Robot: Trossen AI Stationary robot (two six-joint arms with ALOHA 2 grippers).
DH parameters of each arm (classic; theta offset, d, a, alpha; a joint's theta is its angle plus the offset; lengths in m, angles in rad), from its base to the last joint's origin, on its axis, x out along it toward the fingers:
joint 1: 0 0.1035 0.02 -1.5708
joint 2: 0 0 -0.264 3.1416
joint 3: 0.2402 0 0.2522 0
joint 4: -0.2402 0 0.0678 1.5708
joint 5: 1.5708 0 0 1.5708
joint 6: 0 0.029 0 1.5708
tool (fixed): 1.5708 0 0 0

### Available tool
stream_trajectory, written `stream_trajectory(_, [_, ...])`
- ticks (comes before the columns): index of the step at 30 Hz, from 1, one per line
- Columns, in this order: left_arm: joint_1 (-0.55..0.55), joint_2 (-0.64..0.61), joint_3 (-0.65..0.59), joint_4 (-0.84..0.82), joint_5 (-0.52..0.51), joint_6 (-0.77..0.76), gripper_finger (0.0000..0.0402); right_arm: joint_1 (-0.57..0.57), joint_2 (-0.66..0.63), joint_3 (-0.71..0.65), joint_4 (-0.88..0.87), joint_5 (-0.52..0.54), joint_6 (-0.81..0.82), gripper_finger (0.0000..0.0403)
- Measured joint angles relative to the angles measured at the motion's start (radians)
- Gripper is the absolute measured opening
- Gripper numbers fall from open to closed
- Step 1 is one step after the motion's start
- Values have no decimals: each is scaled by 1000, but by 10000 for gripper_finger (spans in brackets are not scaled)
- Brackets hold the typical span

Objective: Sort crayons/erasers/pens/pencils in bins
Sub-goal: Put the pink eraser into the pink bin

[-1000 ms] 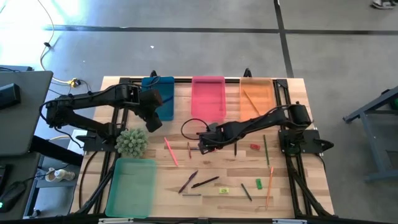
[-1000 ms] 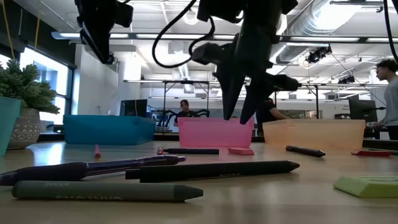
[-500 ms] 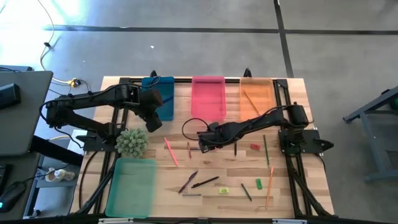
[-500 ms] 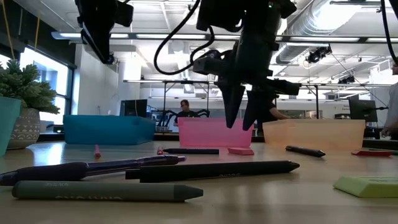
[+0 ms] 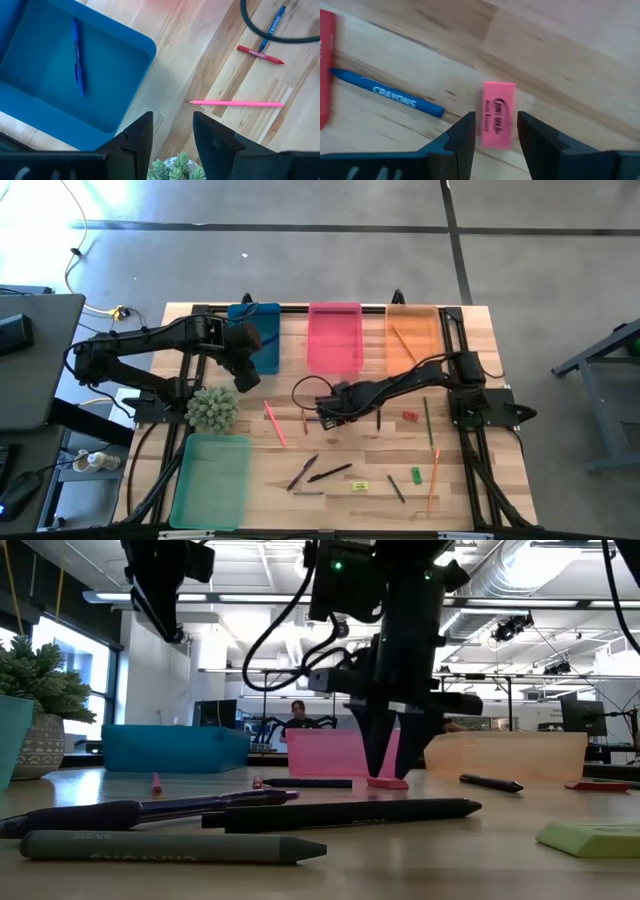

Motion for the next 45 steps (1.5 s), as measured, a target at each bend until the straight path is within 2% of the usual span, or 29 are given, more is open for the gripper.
stream_trajectory(15, [6, 0, 0, -5, -4, 70, 127, -8, 37, 6, -52, -41, 66, 133])
stream_trajectory(28, [123, 0, 0, -37, -4, 187, 127, -8, 39, 3, -59, -46, 85, 47])
stream_trajectory(37, [194, 0, 0, -47, -3, 256, 127, -5, 40, 16, -70, -48, 82, 50])
stream_trajectory(45, [235, 0, 0, -51, -3, 280, 127, -2, 49, 141, -157, -24, 25, 50])
